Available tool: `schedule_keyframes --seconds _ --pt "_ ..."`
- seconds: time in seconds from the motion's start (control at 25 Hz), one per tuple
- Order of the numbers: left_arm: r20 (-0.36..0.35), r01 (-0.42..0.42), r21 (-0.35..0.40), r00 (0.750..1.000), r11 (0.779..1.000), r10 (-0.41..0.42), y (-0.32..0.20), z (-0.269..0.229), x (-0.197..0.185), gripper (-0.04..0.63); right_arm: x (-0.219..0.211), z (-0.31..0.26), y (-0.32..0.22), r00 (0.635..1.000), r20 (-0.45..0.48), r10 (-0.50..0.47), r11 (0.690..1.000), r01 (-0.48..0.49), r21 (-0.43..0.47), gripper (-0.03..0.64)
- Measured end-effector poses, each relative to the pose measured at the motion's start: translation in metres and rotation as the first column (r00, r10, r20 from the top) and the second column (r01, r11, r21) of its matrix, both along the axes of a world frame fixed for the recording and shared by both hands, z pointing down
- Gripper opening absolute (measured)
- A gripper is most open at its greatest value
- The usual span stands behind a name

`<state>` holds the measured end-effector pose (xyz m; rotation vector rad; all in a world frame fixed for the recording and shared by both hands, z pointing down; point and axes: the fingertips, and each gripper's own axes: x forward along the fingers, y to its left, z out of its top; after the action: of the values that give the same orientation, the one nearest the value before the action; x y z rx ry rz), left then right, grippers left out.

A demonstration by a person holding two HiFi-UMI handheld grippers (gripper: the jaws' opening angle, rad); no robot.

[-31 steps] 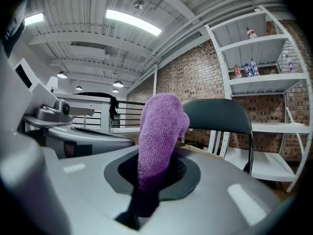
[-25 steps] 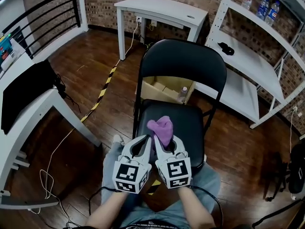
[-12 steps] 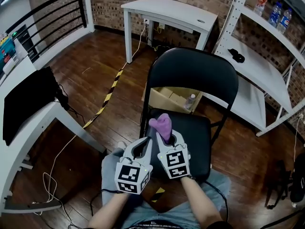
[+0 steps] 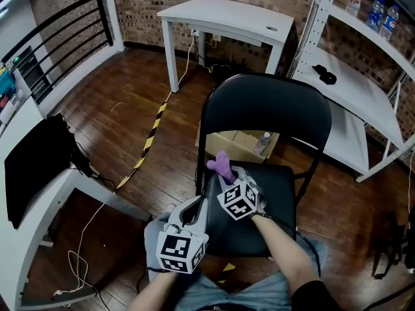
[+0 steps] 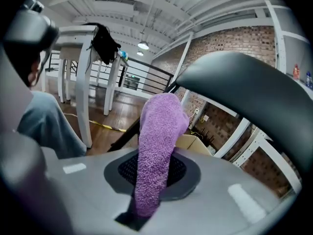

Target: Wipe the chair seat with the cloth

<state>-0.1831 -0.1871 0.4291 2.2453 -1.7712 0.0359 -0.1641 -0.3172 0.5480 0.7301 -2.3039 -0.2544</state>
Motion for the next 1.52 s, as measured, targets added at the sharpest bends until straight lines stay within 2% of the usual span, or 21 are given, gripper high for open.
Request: schedule_keyframes --seconds 0.28,0.4,0.52,0.84,1.52 --pt "-0.018 -0.001 -0.028 1.000 1.000 0.001 -0.008 0.007 -0.012 0.005 -0.013 0.052 -0.051 0.981 -0.193 -0.026 0.999 0.032 0.027 0.046" --pt "-0.011 -0.023 -0.041 1.000 0.999 0.023 -0.006 0.011 -0.007 0.005 -0.015 0.067 -0.060 0.961 -0.274 -0.046 0.998 0.057 0.033 0.046" --pt "0.000 -0.035 -0.041 0.999 0.999 0.035 0.000 0.014 -0.006 0.005 -0.017 0.077 -0.054 0.947 -0.314 -0.070 0.997 0.080 0.019 0.046" --pt "-0.014 -0.019 -0.030 1.000 0.999 0.019 0.015 0.014 -0.006 0.005 -0.009 0.077 -0.003 0.948 -0.297 -0.114 0.993 0.116 -0.011 0.046" --pt "0.000 -0.024 -0.006 1.000 1.000 0.024 0.058 0.014 0.023 0.005 0.027 0.076 0.178 0.952 -0.202 -0.229 0.973 0.219 -0.073 0.046"
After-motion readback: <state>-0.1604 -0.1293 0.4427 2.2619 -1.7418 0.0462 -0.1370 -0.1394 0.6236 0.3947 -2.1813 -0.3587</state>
